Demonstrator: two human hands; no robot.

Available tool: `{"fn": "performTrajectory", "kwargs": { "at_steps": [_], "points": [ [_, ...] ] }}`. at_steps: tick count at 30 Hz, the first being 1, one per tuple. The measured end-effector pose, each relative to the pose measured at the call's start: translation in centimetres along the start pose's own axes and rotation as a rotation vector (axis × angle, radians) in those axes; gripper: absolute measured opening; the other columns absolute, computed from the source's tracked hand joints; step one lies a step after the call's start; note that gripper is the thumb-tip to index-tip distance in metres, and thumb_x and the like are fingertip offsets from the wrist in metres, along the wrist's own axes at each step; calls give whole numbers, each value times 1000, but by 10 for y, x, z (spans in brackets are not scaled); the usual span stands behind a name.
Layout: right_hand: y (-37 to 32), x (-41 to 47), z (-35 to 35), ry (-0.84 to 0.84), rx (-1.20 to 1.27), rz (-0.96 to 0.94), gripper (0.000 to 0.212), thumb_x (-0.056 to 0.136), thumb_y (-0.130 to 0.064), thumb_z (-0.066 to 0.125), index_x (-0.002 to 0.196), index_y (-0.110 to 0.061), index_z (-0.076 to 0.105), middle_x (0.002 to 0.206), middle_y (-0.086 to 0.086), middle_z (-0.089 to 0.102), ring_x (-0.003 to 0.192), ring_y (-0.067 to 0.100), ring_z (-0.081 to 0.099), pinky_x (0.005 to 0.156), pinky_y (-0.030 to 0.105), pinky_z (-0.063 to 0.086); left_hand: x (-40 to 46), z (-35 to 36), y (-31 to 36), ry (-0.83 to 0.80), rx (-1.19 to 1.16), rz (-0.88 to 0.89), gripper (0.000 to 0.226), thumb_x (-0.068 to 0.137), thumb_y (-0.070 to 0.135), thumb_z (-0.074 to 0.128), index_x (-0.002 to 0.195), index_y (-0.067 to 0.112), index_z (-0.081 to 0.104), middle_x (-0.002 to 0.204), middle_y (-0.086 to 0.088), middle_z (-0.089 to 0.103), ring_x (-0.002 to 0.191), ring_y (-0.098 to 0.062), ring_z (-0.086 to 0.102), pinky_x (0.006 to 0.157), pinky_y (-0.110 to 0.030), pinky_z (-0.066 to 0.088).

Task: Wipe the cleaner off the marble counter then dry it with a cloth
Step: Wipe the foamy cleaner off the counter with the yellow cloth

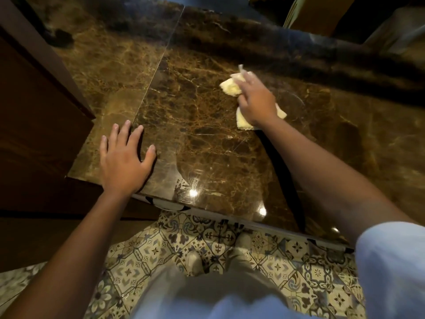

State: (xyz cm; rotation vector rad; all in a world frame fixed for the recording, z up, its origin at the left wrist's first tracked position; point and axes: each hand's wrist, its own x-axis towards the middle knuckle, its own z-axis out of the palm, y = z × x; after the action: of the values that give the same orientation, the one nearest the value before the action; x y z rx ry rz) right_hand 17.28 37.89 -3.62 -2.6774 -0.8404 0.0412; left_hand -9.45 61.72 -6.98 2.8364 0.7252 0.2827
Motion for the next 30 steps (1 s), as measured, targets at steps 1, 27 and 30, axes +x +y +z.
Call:
{"fn": "performTrajectory", "kwargs": {
  "at_steps": [1,27,30],
  "points": [
    [-16,-11,3,-36,6,-84,55,100,-19,49,154,-25,45,168,2,31,155,25,26,119,53,35,-3,-2,-1,6,1,-1,66,98,56,39,153,19,47,167,-11,36,157,-33,24,125,-55,16],
    [116,-29,-32,289,87,466,43,103,-15,50,146,-19,54,158,5,48,149,22,38,120,41,33,-3,-1,0,-7,2,-2,67,98,56,37,153,19,46,166,-11,36,157,-32,24,125,-54,14],
    [79,7,-19,149,115,237,47,103,-16,48,149,-21,51,161,4,43,151,20,33,122,43,32,-2,-2,1,-1,9,-6,67,98,56,38,153,20,46,167,-10,36,157,-31,24,125,-53,14]
  ]
}}
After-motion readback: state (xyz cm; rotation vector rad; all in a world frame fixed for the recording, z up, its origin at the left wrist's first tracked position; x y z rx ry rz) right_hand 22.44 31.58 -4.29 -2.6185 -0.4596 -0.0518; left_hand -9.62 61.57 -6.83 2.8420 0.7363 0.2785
